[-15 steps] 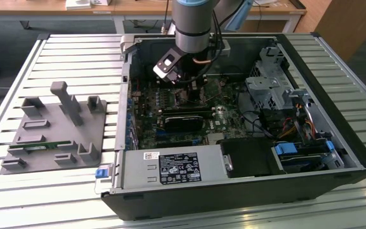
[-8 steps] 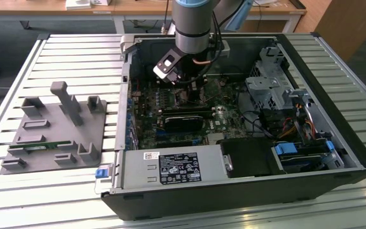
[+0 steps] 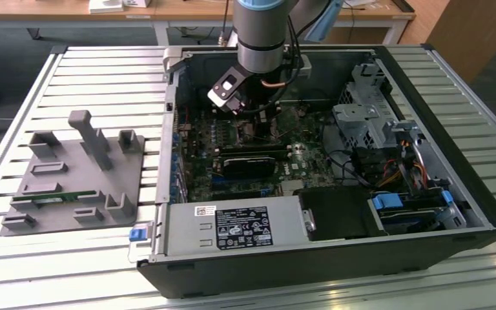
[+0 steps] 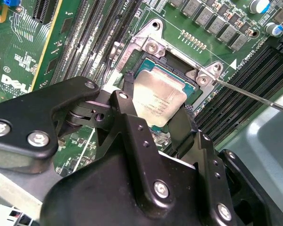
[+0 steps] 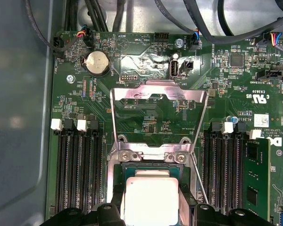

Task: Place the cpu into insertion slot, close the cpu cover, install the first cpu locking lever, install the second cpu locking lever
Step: 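Place the cpu into insertion slot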

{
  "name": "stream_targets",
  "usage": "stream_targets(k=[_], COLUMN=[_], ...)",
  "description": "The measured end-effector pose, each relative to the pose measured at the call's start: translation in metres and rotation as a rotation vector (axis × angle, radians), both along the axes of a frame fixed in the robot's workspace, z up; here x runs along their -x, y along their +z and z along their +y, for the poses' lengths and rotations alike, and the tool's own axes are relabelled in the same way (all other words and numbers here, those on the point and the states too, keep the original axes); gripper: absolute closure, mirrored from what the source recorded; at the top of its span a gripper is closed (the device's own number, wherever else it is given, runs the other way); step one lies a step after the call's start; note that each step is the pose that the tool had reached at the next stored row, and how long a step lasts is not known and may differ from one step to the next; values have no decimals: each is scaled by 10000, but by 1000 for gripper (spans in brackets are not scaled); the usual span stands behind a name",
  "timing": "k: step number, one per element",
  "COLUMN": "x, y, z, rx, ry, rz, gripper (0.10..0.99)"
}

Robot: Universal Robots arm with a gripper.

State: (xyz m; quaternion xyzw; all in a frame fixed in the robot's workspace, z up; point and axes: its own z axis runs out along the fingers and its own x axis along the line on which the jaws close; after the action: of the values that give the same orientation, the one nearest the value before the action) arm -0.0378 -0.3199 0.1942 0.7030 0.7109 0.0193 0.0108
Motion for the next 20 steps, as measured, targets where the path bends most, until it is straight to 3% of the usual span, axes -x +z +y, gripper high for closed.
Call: stream_targets(k=[5,6,15,17,18,20], x=[0,0,0,0,0,0], y=[0,0,-1,-1,-1,-1], z=[0,0,-2,-3,-3,-3], rx=[1,1,3,6,6,5], ry=[0,0,-1,0,0,0], rz=[-1,-1,-1,1,1,0], gripper=[537,475,475,490,553,553])
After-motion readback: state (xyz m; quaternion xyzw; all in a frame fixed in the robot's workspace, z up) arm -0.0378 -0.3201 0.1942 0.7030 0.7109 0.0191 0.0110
